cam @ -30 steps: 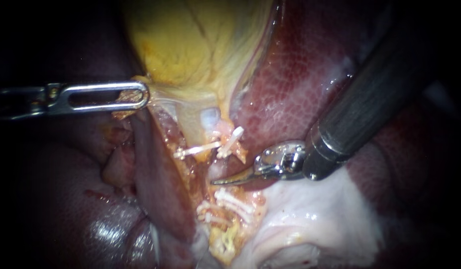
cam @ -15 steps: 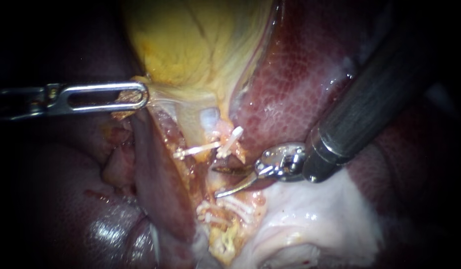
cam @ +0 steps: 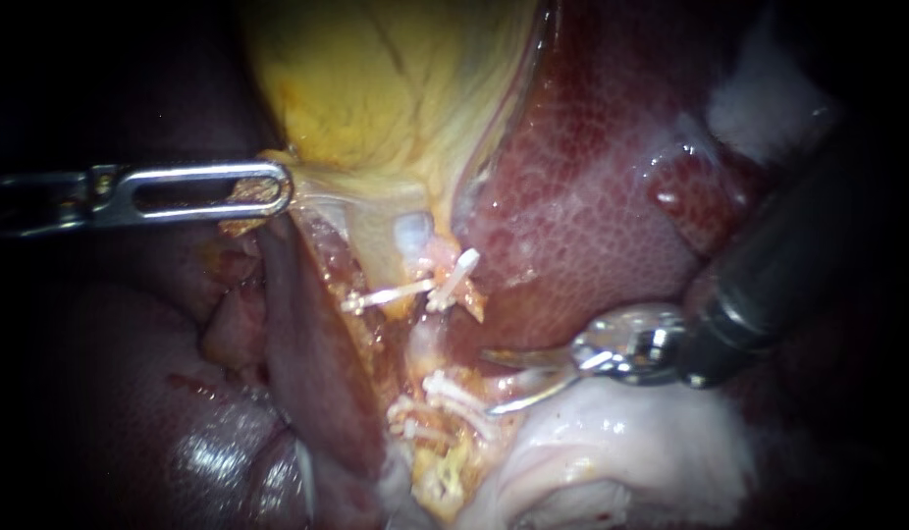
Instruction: Go back from the cut right tube
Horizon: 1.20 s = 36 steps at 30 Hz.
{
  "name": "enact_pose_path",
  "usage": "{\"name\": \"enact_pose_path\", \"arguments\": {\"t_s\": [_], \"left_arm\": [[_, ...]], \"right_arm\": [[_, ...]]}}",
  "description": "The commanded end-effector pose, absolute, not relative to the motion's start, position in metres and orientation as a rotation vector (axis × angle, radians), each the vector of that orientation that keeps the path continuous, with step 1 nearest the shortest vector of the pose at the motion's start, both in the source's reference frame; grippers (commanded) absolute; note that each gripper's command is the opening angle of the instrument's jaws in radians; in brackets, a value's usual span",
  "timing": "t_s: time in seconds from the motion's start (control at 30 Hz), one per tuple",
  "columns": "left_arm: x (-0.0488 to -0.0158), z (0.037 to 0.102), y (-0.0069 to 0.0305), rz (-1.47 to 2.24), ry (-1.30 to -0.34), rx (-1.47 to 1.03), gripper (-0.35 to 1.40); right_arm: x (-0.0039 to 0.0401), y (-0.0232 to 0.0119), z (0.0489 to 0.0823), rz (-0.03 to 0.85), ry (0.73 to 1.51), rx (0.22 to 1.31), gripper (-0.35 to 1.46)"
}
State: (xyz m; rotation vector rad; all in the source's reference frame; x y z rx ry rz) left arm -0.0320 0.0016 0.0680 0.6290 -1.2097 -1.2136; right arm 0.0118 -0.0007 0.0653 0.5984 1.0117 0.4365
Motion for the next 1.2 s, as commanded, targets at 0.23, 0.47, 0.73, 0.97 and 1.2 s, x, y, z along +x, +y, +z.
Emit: {"name": "enact_pose_path", "arguments": {"t_s": [0.23, 0.47, 0.73, 0.97, 1.2], "left_arm": [[-0.0326, 0.0684, 0.0013, -1.215, -1.21, 0.623, -0.35], [-0.0349, 0.07, 0.0, -1.205, -1.216, 0.616, -0.35], [-0.0399, 0.0737, -0.0016, -1.173, -1.189, 0.641, -0.35], [-0.0419, 0.075, -0.0022, -1.161, -1.179, 0.65, -0.35], [-0.0417, 0.0749, -0.0022, -1.16, -1.179, 0.651, -0.35]], "right_arm": [[0.0115, 0.0027, 0.0597, 0.409, 1.029, 0.479, 1.43], [0.0118, 0.0028, 0.0601, 0.395, 1.047, 0.498, 1.43], [0.0113, 0.0029, 0.0602, 0.394, 1.047, 0.499, 1.43], [0.0109, 0.003, 0.0604, 0.393, 1.048, 0.5, 1.43], [0.0109, 0.003, 0.0604, 0.393, 1.048, 0.5, 1.43]]}}
